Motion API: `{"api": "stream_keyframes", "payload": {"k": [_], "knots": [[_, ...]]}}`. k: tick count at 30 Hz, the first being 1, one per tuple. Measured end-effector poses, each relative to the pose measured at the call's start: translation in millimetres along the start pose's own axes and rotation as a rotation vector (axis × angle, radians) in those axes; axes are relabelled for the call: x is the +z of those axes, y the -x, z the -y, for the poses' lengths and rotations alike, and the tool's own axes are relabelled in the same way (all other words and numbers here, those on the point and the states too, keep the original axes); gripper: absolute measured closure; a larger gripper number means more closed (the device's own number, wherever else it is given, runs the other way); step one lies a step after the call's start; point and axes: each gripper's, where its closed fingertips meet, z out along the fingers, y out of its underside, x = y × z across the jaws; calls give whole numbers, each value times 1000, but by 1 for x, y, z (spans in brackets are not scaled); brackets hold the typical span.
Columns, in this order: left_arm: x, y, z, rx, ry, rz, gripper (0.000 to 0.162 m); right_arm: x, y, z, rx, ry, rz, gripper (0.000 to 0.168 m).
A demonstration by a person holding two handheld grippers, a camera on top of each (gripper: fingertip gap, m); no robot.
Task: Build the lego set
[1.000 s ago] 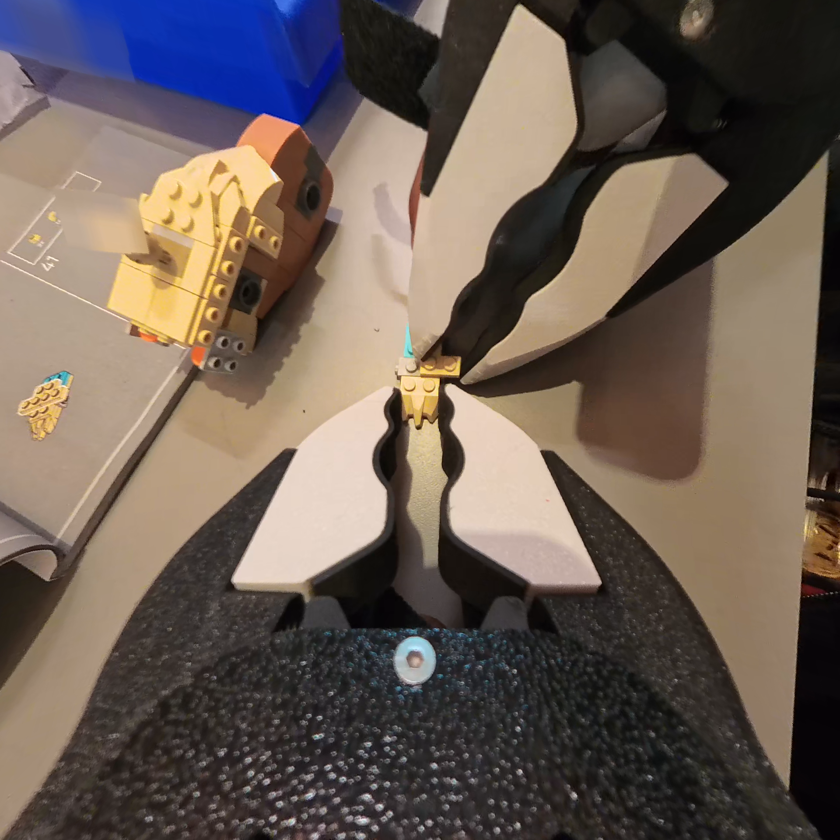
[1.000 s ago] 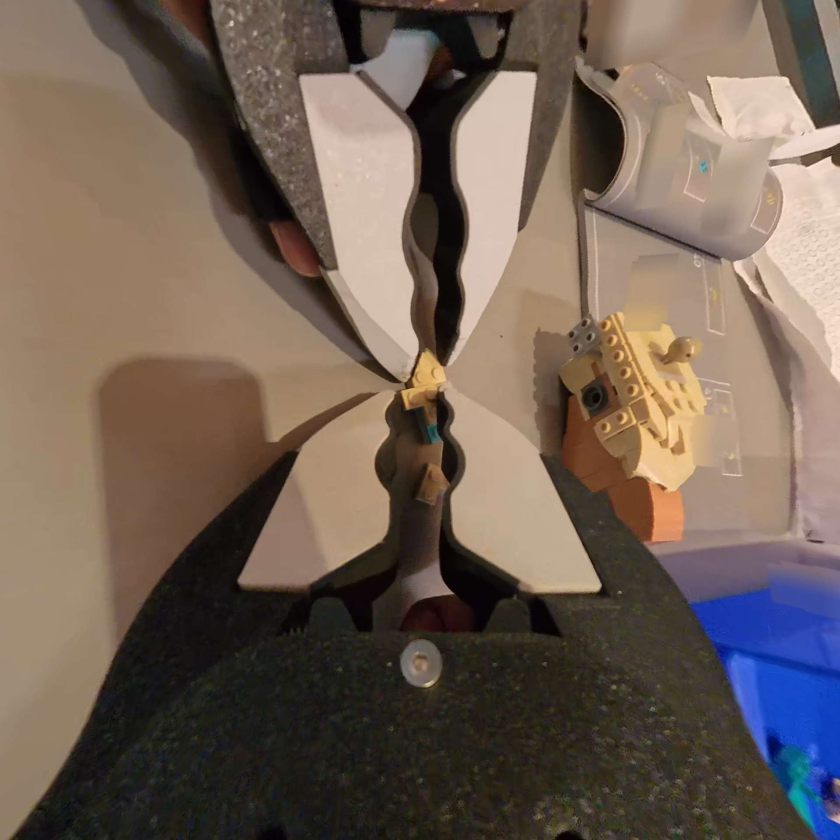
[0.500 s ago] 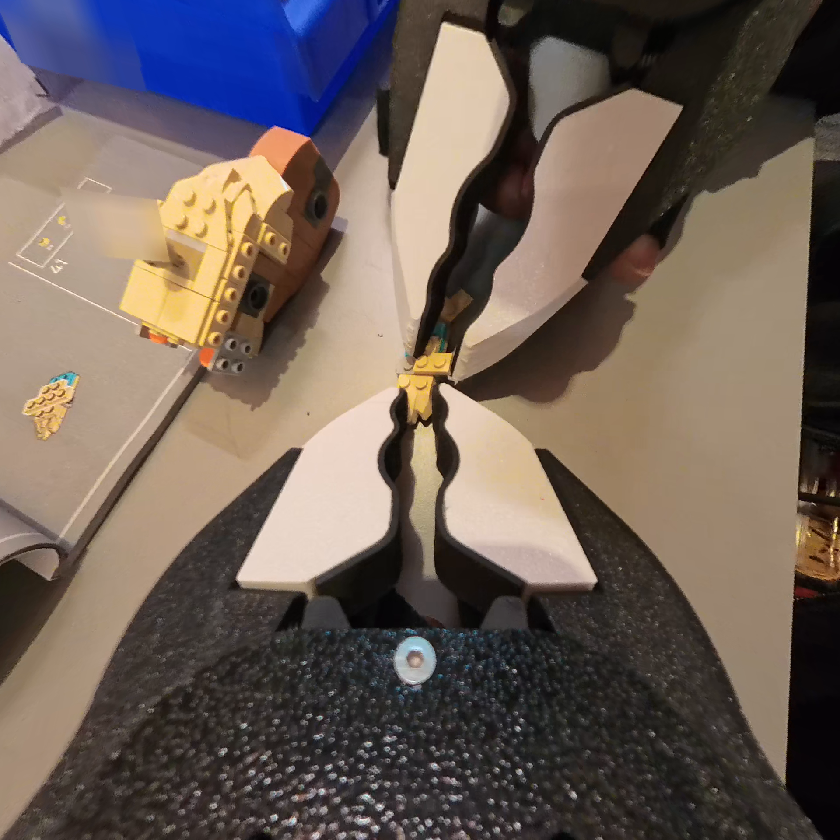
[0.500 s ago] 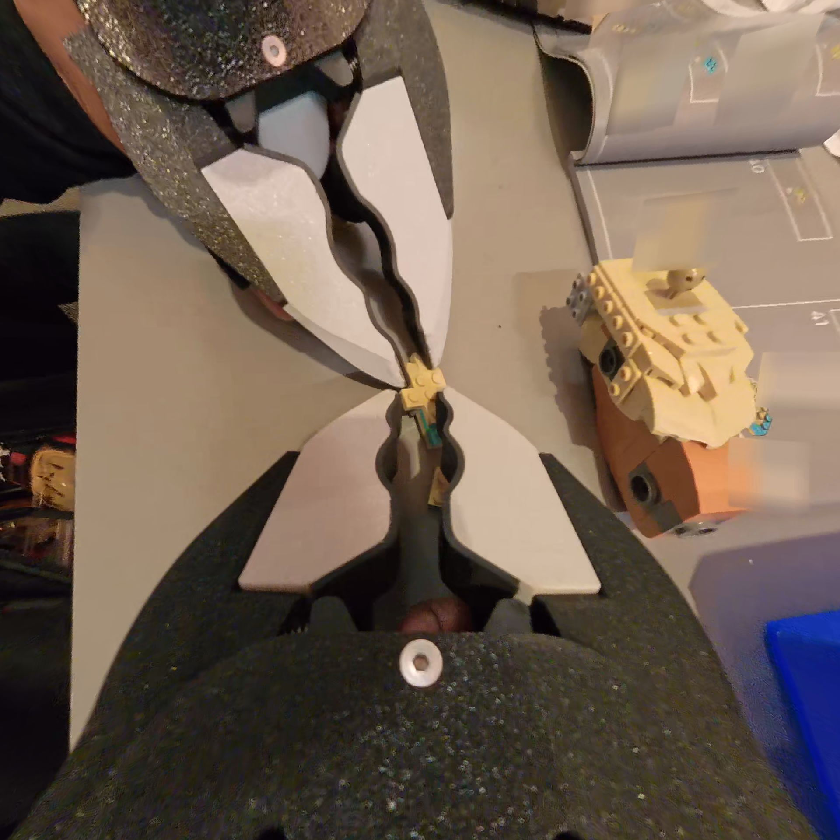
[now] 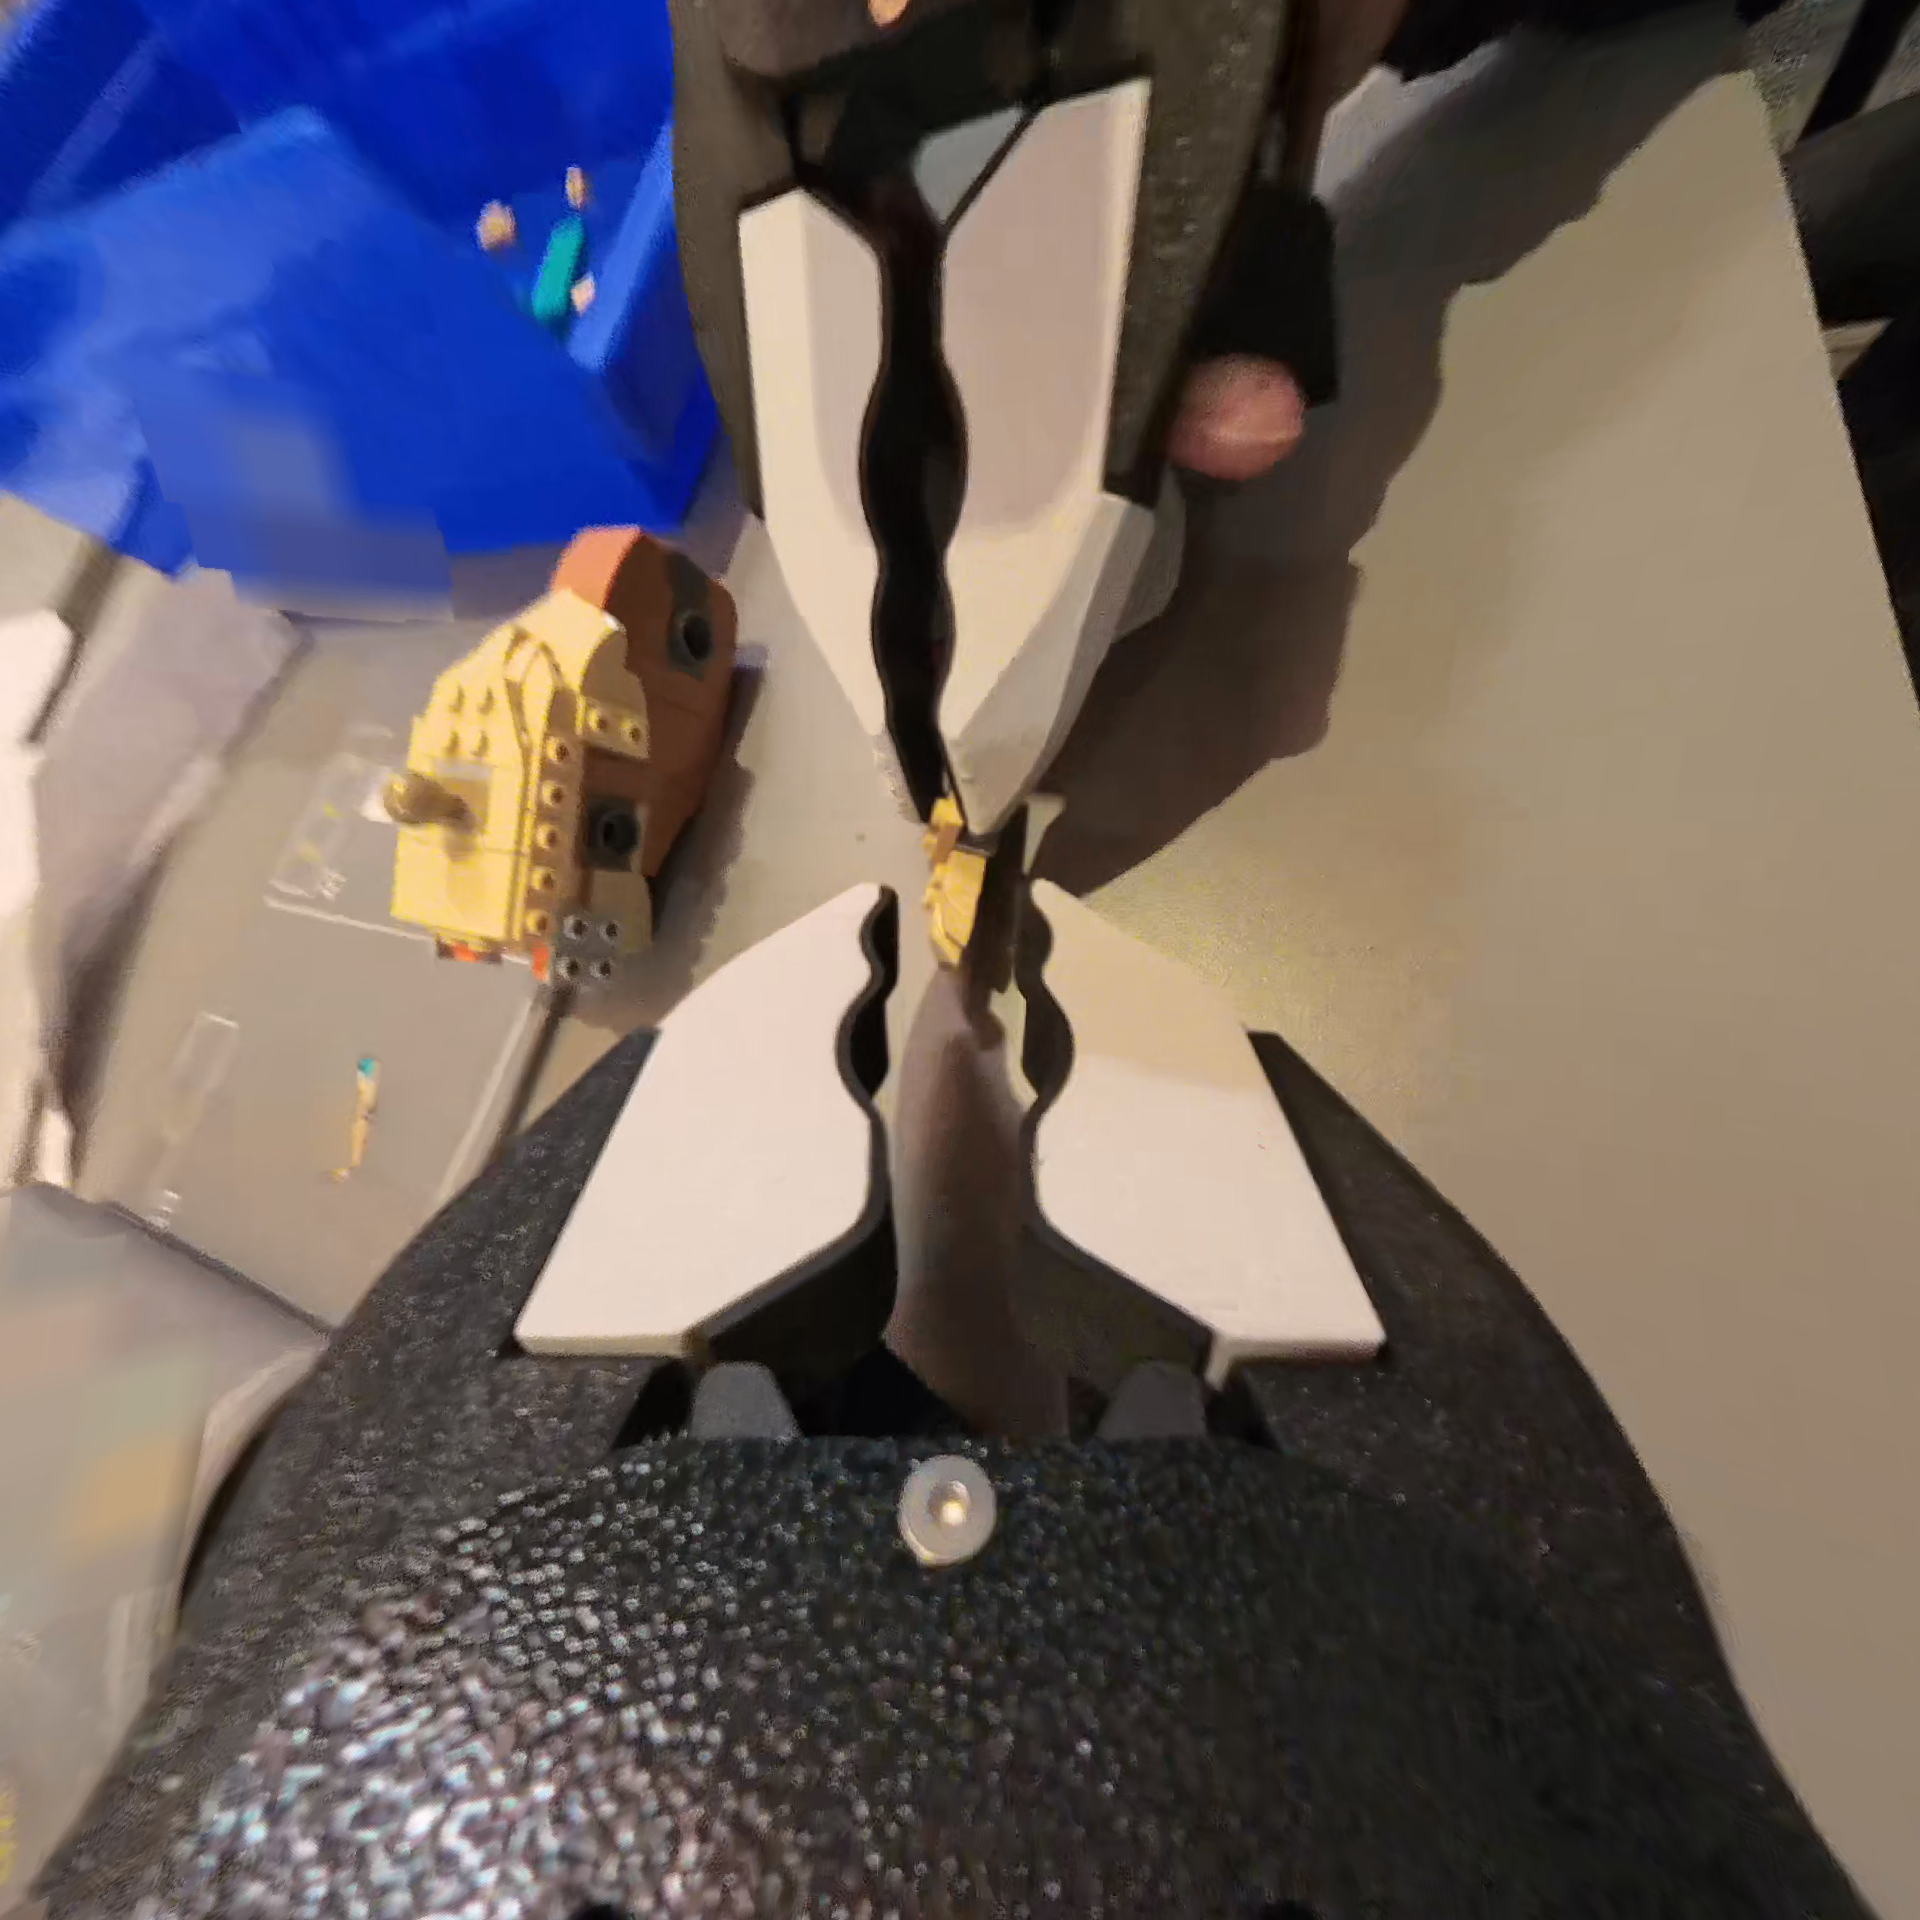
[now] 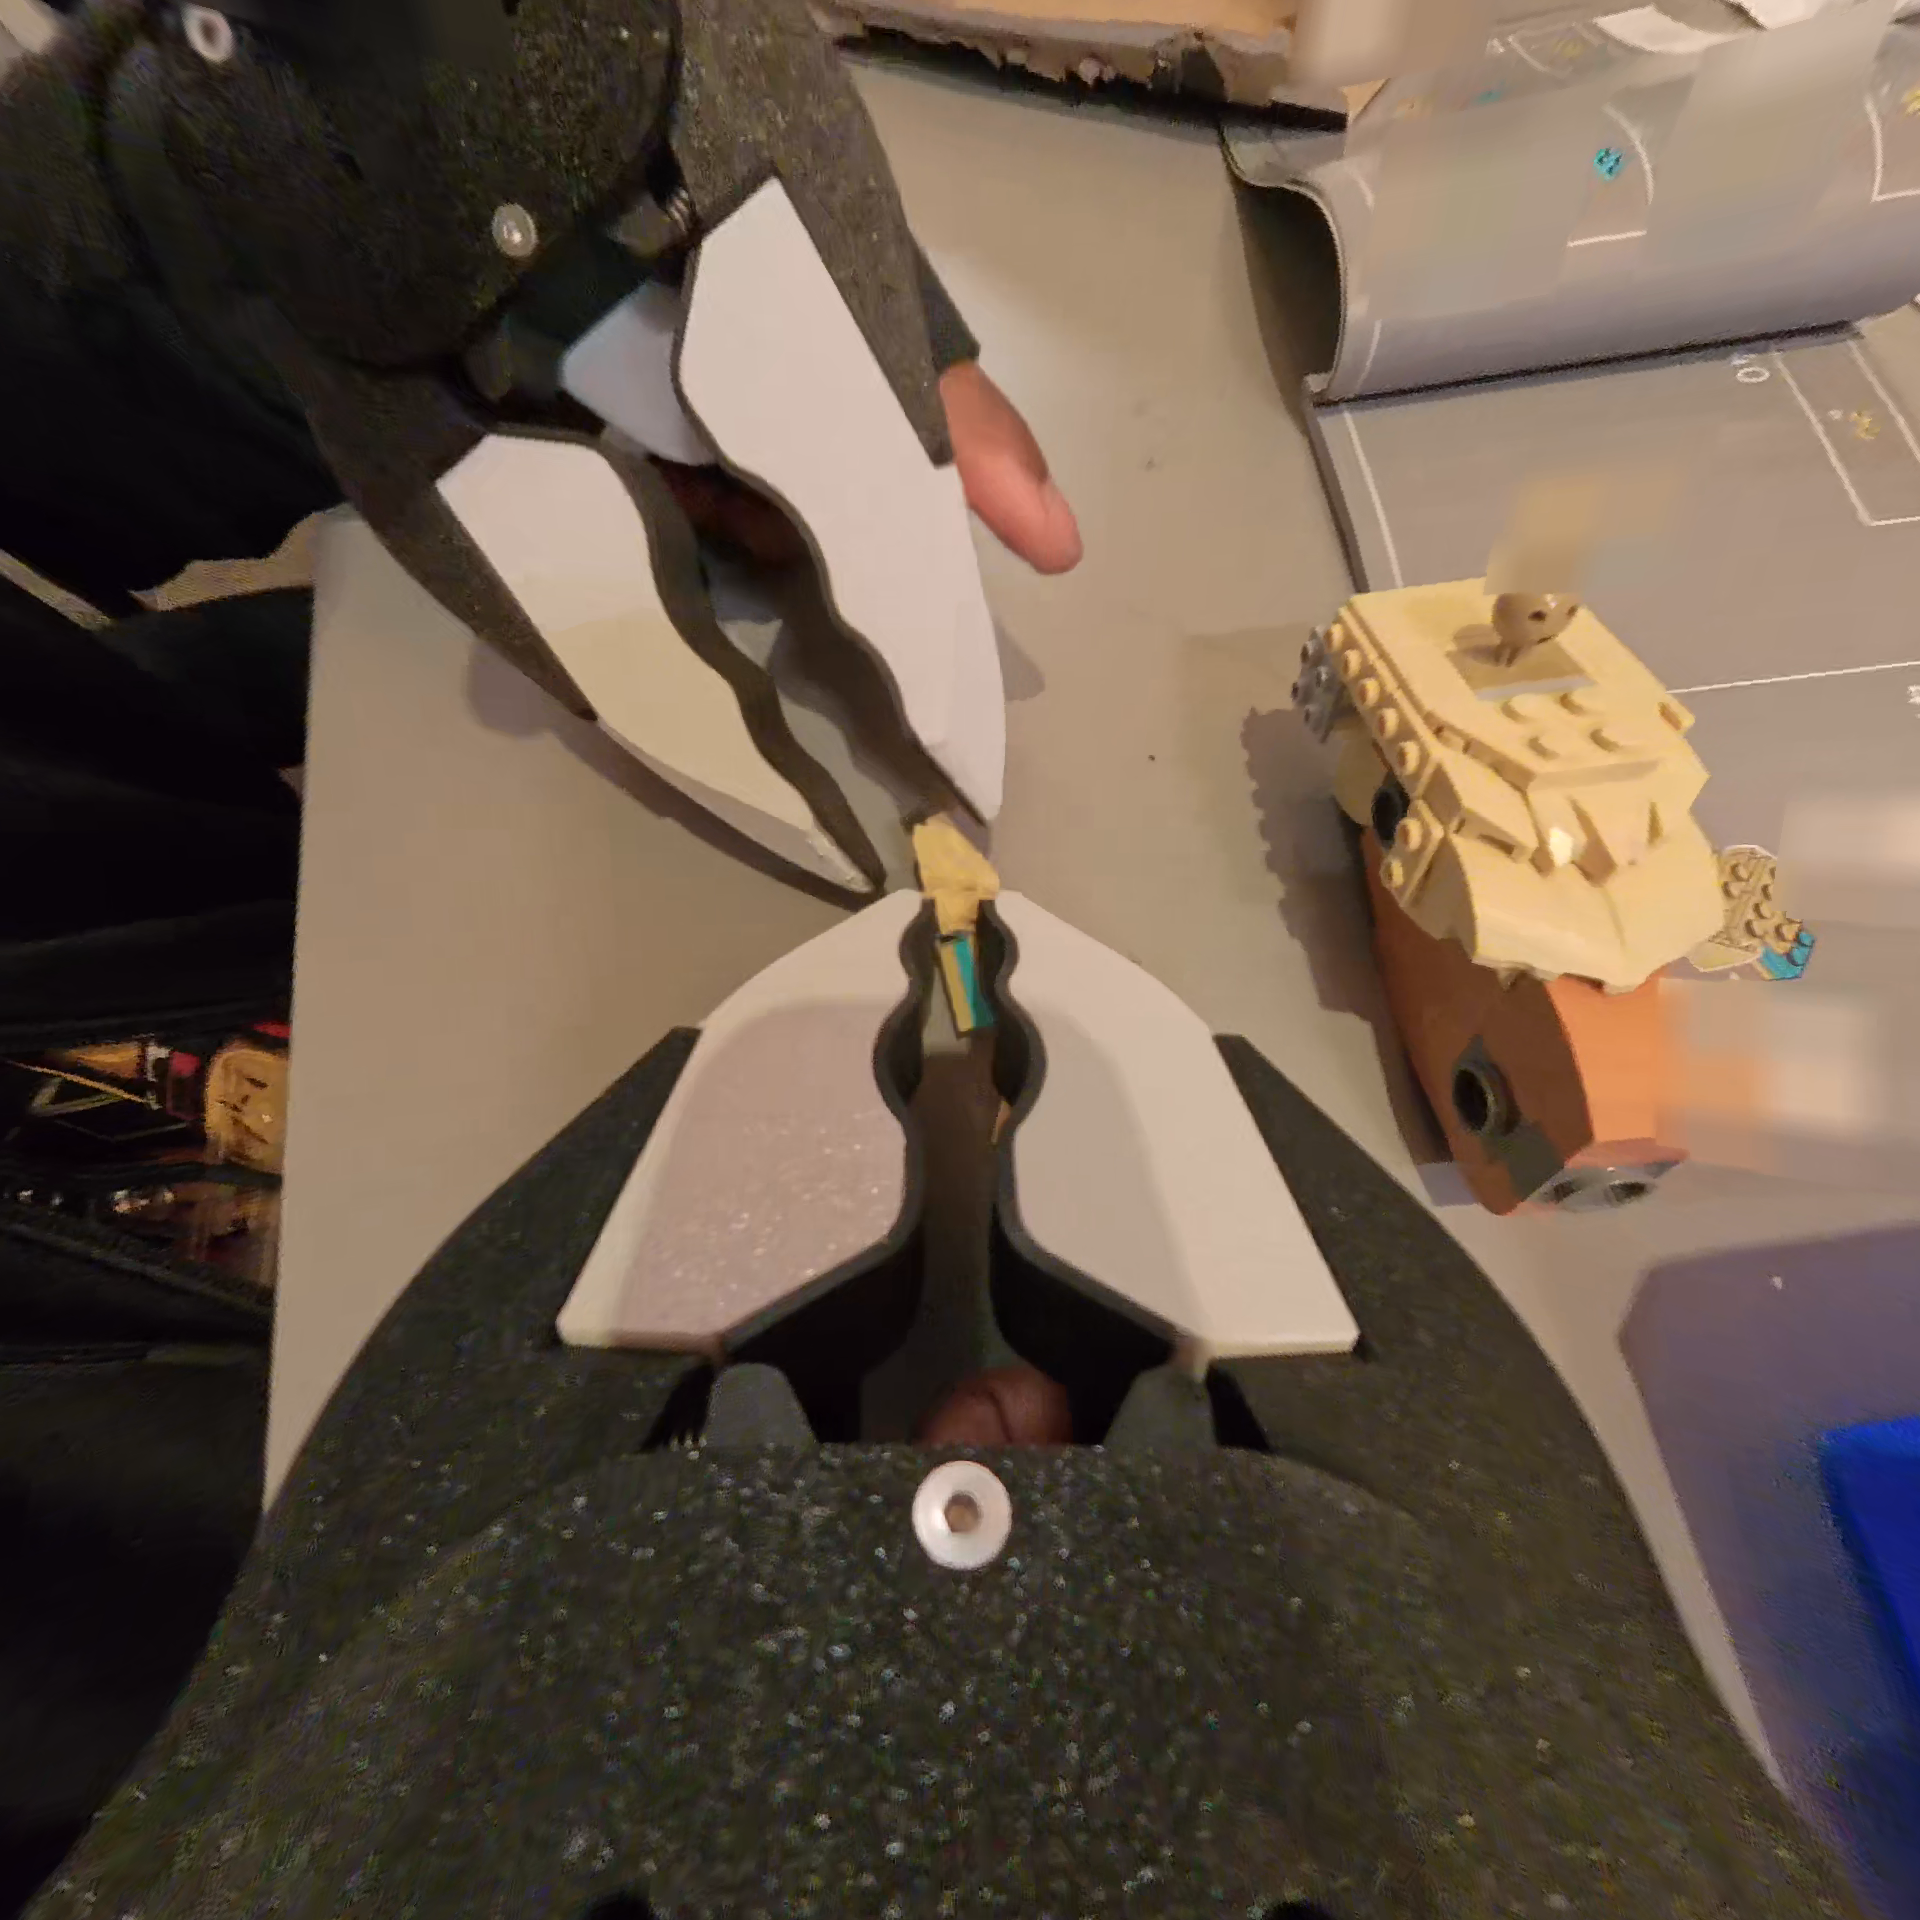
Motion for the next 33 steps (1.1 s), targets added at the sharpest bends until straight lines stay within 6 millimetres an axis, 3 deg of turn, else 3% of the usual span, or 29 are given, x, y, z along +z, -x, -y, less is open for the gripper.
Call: {"api": "stream_keyframes", "payload": {"k": [8, 23, 33], "knots": [[-2, 0, 1, 186, -65, -25, 137, -3, 8, 4, -86, -43, 21, 161], [-7, 2, 26, 207, -221, 22, 149, -24, 22, 36, -170, -308, 30, 162], [-9, 7, 28, 306, -147, 105, 153, -26, 25, 36, -218, -318, 0, 161]]}}
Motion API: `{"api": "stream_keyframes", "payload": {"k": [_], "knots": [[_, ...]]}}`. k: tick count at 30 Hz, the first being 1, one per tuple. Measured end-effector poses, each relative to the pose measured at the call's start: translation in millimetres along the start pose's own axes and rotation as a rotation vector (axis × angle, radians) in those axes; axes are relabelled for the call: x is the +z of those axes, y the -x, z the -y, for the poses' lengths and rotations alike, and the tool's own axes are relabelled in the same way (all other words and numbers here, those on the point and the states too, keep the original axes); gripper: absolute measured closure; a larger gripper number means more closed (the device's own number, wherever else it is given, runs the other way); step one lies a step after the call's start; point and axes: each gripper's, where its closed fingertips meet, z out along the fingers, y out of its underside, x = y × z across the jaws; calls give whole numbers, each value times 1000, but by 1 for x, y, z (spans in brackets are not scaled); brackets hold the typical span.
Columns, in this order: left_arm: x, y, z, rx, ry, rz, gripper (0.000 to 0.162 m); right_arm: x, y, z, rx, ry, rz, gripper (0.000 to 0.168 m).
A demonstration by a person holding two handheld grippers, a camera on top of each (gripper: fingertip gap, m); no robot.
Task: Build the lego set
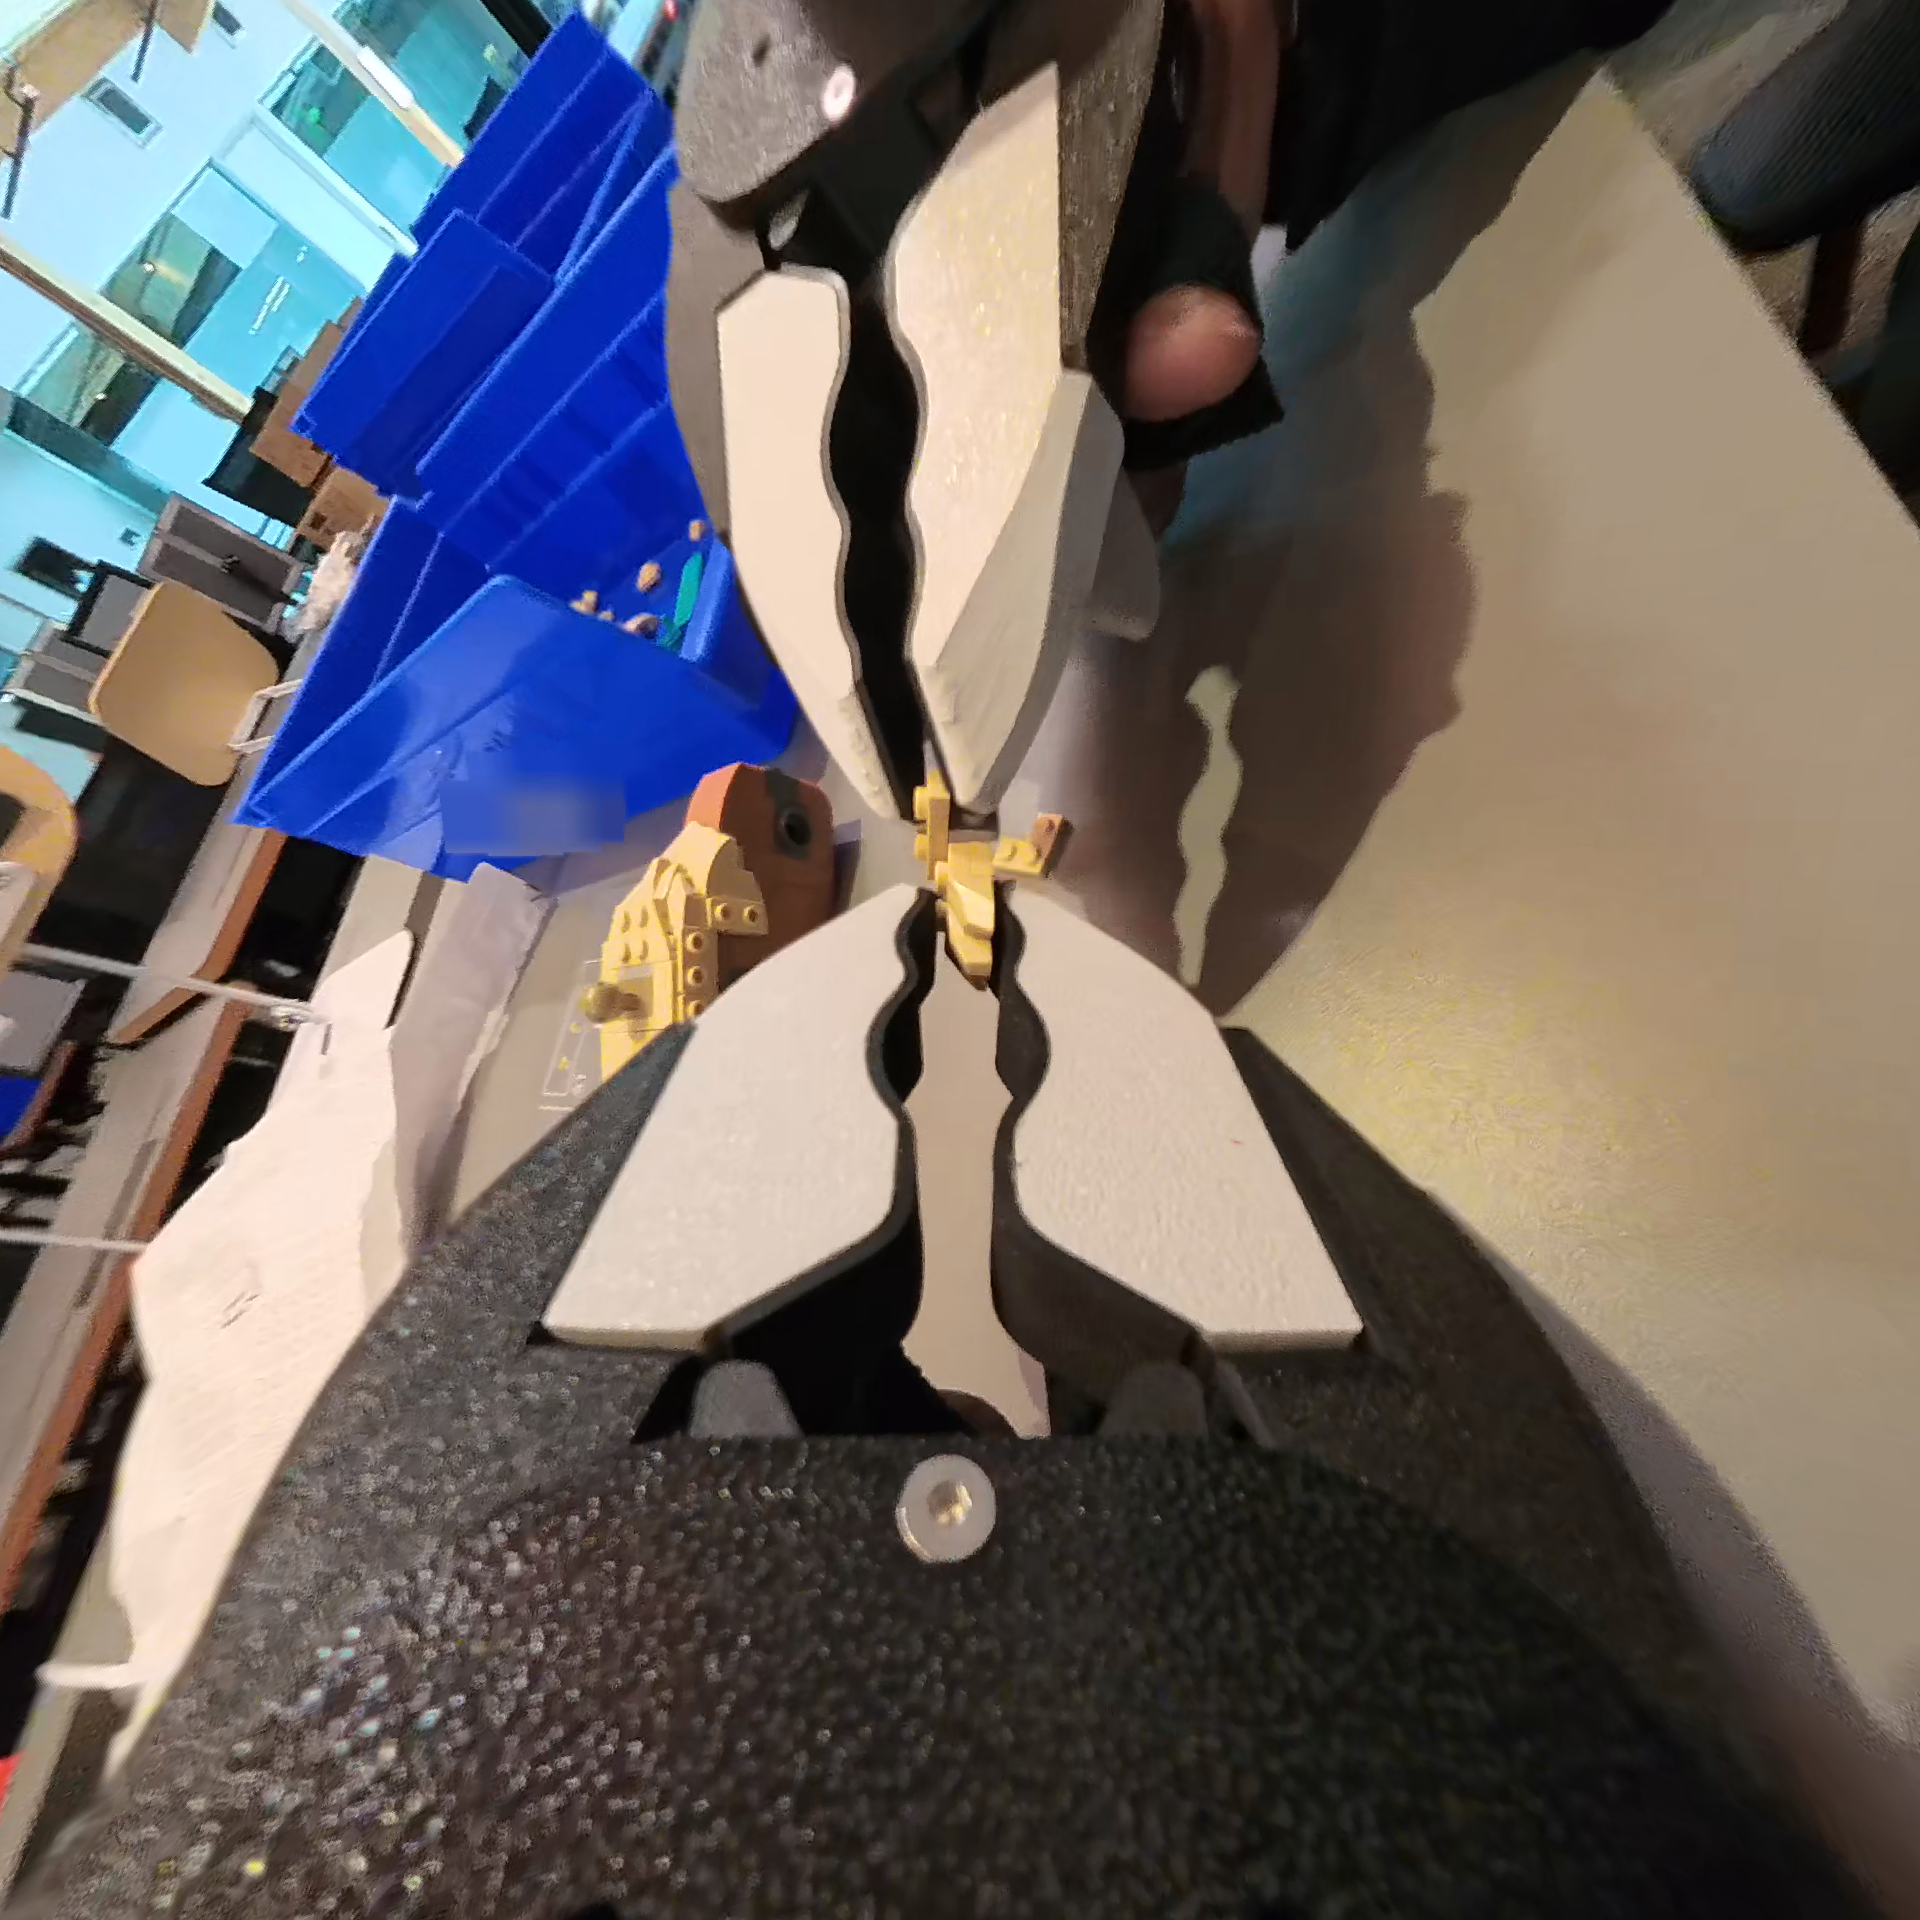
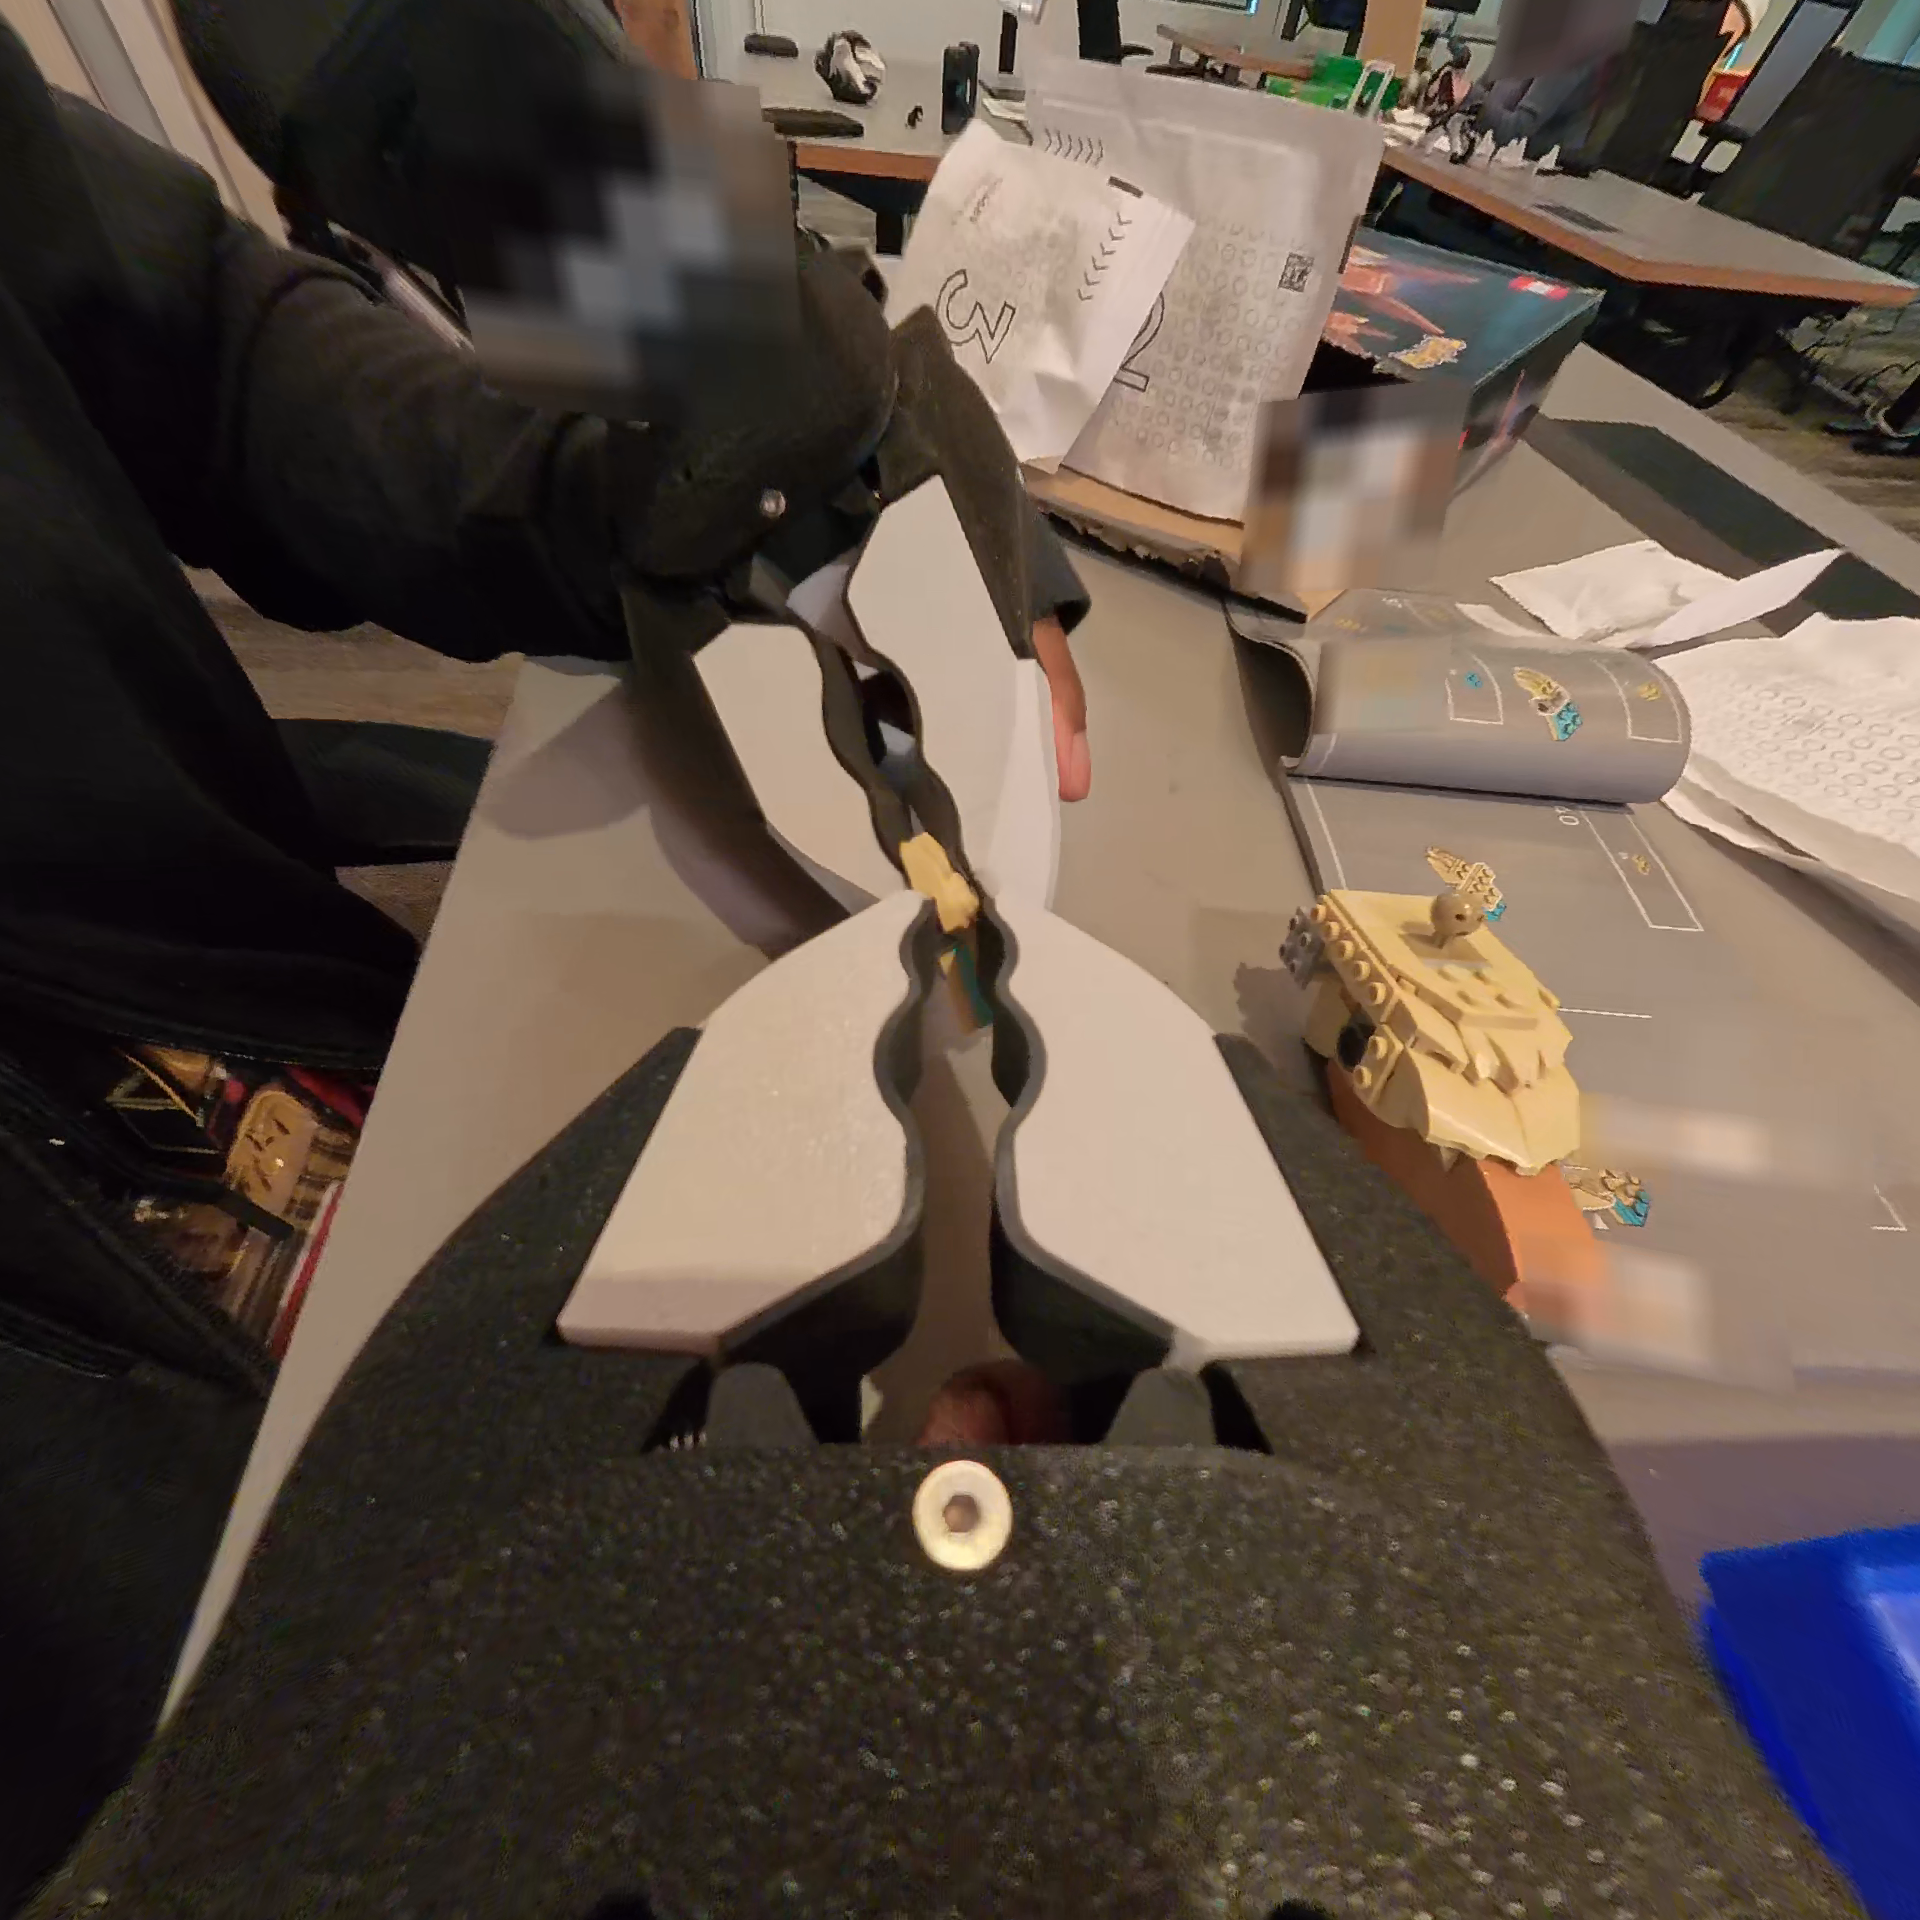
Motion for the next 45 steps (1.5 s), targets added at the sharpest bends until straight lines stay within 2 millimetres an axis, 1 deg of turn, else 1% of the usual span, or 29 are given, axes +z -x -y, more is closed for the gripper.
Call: {"api": "stream_keyframes", "payload": {"k": [8, 11, 13, 21, 24, 26, 29, 32, 36, 45], "knots": [[8, -5, -19, 146, 200, 15, 153, 4, -3, -22, -312, 188, -139, 162], [9, -6, -24, 206, 252, 27, 153, 6, -4, -28, -331, 234, -156, 162], [10, -5, -24, 217, 260, 37, 153, 6, -4, -28, -280, 225, -151, 162], [10, 0, -26, 291, 302, 92, 153, 6, -7, -29, 76, 183, -114, 162], [11, 0, -26, 297, 316, 99, 153, 5, -9, -29, 145, 182, -113, 162], [12, -3, -28, 237, 314, 65, 153, 6, -8, -31, 87, 197, -122, 162], [15, -10, -33, 157, 327, -2, 153, 7, -9, -38, -92, 251, -153, 162], [16, -14, -37, 129, 350, -31, 153, 8, -10, -44, -245, 307, -169, 162], [16, -15, -37, 113, 364, -39, 153, 8, -11, -45, -427, 365, -178, 163], [13, -16, -37, 162, 413, -33, 153, 10, -11, -46, -646, 468, -183, 162]]}}
